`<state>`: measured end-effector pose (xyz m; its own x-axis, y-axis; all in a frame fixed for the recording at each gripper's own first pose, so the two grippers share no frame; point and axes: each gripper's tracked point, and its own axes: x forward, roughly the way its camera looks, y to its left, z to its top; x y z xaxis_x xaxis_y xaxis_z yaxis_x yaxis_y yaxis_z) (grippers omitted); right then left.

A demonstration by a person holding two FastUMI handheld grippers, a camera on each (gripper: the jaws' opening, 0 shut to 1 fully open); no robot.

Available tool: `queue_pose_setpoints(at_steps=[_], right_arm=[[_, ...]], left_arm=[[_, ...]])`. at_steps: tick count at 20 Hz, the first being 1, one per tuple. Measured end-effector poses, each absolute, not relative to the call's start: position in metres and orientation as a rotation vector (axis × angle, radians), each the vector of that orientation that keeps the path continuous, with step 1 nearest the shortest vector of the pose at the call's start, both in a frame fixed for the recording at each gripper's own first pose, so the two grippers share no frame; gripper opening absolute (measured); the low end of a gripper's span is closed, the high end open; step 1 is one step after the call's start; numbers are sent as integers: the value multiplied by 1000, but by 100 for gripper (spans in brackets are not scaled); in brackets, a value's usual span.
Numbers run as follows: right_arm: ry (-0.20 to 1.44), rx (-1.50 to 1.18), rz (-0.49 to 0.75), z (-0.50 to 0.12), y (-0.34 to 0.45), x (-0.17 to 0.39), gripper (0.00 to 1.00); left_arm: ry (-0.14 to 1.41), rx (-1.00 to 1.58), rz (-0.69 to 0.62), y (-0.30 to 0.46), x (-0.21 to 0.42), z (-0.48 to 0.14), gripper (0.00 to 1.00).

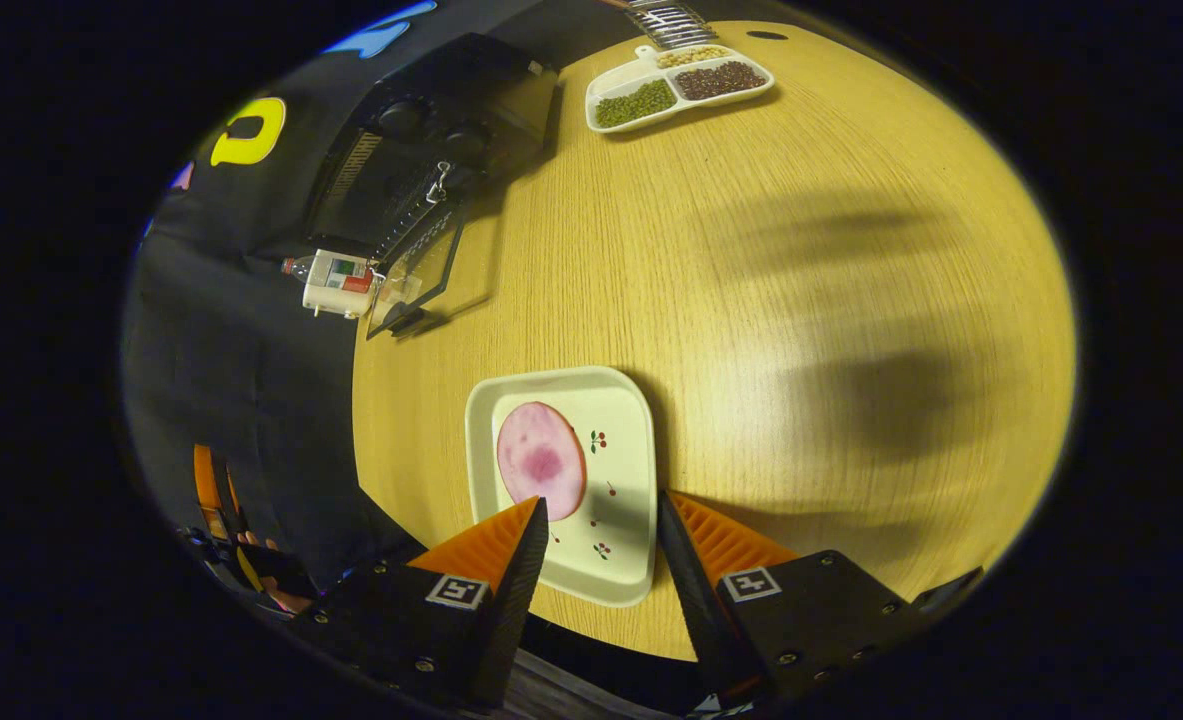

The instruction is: Open the electric oven with the left hand, put the food in, and close the electric oven.

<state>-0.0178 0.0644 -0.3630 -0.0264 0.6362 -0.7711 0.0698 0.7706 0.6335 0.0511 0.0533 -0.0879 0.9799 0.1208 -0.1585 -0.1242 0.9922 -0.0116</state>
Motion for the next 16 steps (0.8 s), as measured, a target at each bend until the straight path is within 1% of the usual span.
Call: queue_pose_setpoints(at_steps=[1,3,6,7,8,13,16], right_arm=[[1560,536,447,-370,49,-18,68],[1568,590,418,-372,49,-17,4],[1553,602,423,-374,51,-19,6],[1543,601,419,-374,47,-18,5],[1538,608,413,-374,50,-19,2],[1497,595,426,-373,51,-18,1],[1483,652,431,-368,55,-21,0]], left_arm=[[160,-21,127,52,52,-89,99],[163,-32,128,49,54,-92,99],[168,-43,120,44,56,-94,99],[167,-40,119,43,56,-93,99],[165,-38,116,42,57,-92,99],[154,-38,113,38,53,-86,97],[146,-41,119,35,47,-82,95]])
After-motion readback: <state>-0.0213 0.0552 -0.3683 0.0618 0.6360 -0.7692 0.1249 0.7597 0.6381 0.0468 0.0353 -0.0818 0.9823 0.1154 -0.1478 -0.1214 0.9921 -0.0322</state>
